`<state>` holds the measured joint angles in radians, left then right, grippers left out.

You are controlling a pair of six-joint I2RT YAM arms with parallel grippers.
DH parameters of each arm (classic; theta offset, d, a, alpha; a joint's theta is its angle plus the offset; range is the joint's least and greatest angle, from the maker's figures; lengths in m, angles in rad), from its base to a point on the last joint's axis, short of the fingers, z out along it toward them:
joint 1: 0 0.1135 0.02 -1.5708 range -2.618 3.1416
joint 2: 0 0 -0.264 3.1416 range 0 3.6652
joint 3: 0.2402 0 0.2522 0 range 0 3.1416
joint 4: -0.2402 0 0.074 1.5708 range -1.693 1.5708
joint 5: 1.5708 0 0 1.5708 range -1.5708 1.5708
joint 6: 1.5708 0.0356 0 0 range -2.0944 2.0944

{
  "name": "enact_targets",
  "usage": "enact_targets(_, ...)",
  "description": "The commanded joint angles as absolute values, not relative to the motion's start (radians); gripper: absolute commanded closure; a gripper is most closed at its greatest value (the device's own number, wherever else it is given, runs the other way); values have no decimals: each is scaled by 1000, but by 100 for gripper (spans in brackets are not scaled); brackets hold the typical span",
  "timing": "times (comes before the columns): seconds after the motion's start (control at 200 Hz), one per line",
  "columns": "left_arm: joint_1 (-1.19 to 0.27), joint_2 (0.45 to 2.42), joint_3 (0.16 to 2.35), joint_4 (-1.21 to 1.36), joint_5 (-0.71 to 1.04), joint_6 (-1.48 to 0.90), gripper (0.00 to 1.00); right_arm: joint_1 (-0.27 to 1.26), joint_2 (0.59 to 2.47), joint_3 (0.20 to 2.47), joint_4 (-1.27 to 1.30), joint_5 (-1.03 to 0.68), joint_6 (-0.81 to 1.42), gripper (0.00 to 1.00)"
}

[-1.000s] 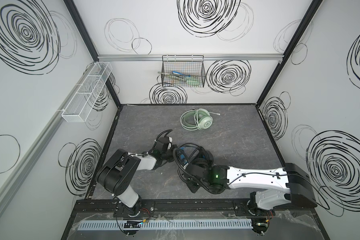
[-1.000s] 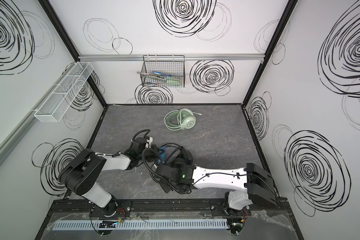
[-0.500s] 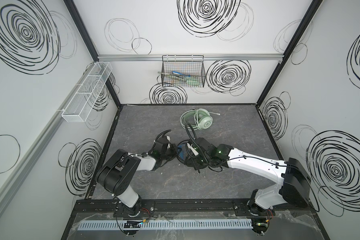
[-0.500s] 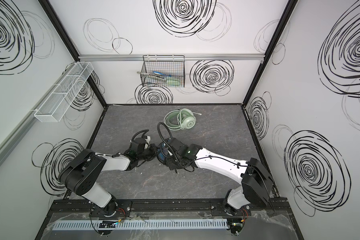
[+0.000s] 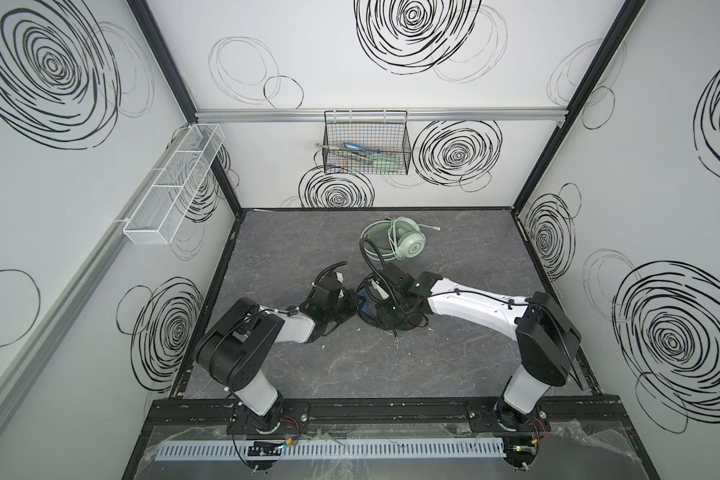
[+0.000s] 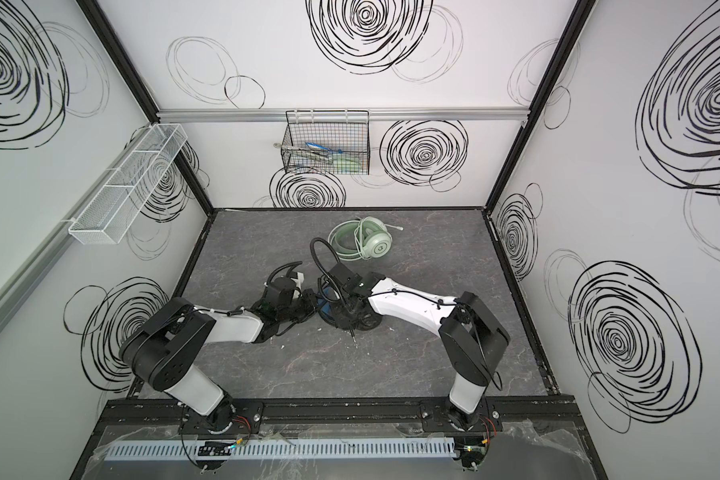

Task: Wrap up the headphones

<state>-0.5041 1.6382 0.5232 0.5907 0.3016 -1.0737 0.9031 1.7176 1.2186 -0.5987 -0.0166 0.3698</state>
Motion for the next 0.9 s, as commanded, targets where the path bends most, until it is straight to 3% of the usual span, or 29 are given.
enact_targets(0.0,-543,1642,518,611,390,-1033,100,813,1747,1227,-616,134,377,98)
enact_targets(0.195,-545,1646,531,594,401,-1015,100,721,1768,1218,-598,137,391,92)
enact_targets(0.495,-558,1668,554,554,441,-995,100,661,1837,1242,-539,85,419,64)
enact_targets(0.896,-555,1658,534,551,478,-990,100,641,1866,1261,-532,140,423,61)
